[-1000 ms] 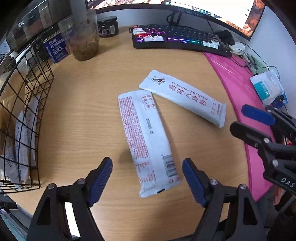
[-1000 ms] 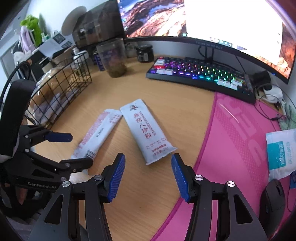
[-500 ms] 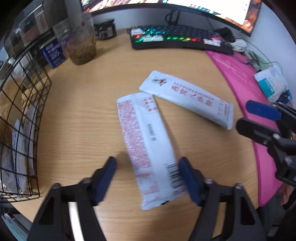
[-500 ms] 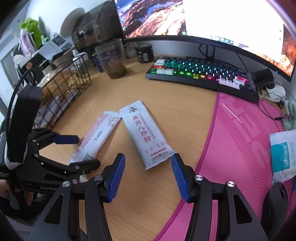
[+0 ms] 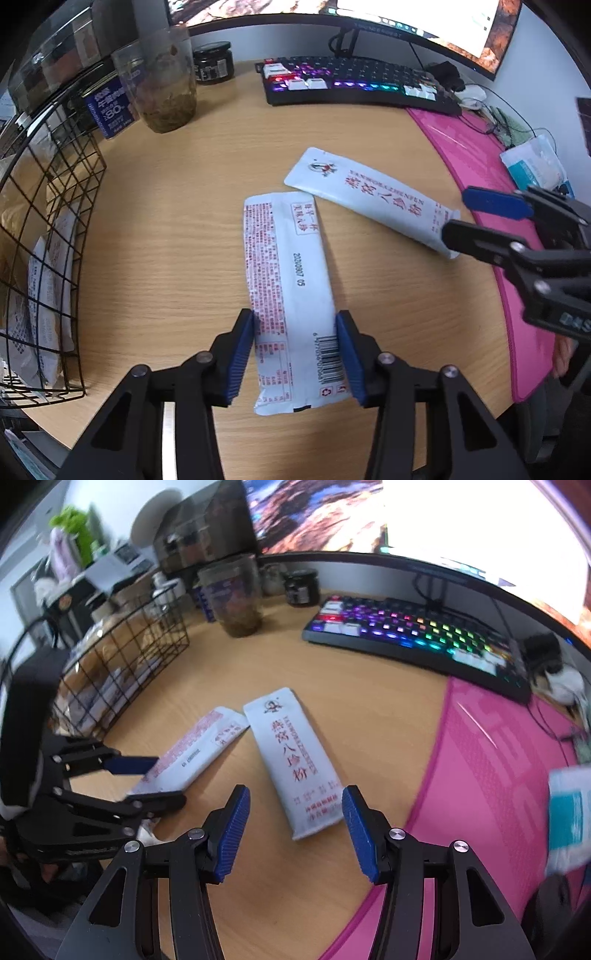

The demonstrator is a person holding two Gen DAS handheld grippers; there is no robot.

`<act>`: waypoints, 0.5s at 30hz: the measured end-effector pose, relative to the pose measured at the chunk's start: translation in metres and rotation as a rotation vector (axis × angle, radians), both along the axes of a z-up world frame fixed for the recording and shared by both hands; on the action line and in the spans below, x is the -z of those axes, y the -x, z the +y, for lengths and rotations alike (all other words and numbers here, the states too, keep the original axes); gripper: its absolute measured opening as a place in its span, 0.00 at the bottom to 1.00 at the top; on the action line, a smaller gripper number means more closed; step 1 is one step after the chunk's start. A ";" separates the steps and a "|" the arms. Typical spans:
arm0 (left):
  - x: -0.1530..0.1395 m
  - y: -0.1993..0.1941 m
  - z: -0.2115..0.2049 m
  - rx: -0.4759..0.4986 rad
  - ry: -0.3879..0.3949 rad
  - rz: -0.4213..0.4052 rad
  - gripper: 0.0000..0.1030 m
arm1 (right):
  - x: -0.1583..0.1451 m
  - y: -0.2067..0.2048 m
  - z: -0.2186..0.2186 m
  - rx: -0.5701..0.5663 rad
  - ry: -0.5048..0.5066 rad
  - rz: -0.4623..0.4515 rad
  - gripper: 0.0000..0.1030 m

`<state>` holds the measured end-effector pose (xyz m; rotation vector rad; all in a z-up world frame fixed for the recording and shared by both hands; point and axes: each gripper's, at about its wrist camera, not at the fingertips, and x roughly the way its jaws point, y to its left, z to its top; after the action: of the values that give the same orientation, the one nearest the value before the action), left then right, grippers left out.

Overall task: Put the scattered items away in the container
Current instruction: 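Grasp the red-printed packet with the left tool while the right tool grasps the YANWOBAZHENFEN packet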

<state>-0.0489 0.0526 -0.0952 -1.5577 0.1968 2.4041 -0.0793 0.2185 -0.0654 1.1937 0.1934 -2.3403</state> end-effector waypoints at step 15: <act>0.001 0.003 -0.019 -0.039 -0.006 -0.015 0.49 | 0.033 0.032 -0.027 -0.143 -0.155 -0.017 0.57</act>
<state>-0.0521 0.0335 -0.0966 -1.5909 0.1580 2.4194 -0.1115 0.1915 -0.0982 1.2296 0.4462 -2.2230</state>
